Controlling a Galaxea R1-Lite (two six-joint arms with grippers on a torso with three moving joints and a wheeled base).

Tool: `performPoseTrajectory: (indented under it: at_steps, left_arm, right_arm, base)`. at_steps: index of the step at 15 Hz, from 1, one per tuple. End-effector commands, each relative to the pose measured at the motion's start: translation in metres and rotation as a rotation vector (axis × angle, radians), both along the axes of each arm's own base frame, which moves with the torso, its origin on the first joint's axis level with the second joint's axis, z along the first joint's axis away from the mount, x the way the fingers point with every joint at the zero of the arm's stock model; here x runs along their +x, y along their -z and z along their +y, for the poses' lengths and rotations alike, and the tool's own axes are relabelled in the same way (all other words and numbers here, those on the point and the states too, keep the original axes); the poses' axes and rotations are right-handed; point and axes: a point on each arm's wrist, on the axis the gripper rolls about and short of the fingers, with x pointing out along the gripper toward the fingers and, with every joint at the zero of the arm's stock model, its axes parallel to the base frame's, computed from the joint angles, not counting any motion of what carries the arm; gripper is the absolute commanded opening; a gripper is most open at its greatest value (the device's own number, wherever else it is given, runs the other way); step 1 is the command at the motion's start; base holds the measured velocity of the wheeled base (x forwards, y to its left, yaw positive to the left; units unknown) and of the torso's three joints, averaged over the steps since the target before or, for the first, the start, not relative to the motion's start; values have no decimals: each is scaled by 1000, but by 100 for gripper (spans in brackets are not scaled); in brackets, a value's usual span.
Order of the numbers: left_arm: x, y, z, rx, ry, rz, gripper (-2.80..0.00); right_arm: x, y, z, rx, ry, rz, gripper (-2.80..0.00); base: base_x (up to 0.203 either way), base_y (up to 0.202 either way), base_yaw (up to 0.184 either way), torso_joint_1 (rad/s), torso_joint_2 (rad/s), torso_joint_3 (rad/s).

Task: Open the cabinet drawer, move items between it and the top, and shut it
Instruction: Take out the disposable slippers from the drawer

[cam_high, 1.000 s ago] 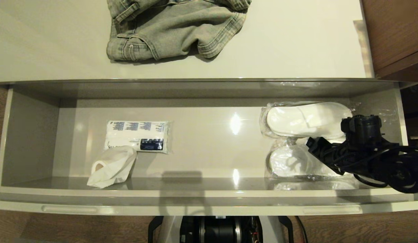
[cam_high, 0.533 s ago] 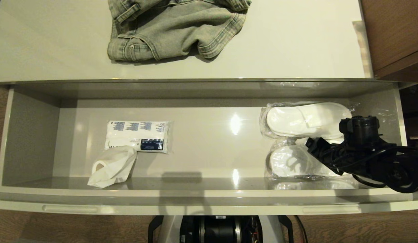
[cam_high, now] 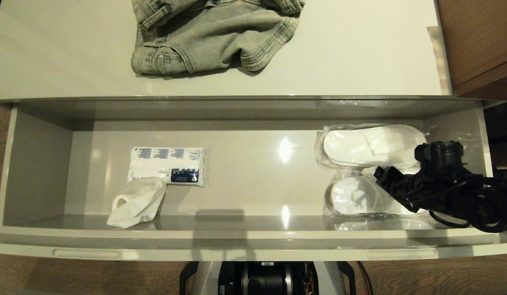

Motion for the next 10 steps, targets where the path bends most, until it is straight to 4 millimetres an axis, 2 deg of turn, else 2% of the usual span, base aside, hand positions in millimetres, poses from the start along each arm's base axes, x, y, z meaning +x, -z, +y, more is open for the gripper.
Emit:
performPoseTrajectory:
  at_steps: [1,10]
  left_arm:
    - [0,0,0,0,0,0,-280]
    - [0,0,0,0,0,0,-280]
  right_arm:
    - [4,8,-4,3,10,2,0]
    - [7,11,-9,5,28,5,0]
  base:
    - [0,0,0,0,0,0]
    - [0,0,0,0,0,0]
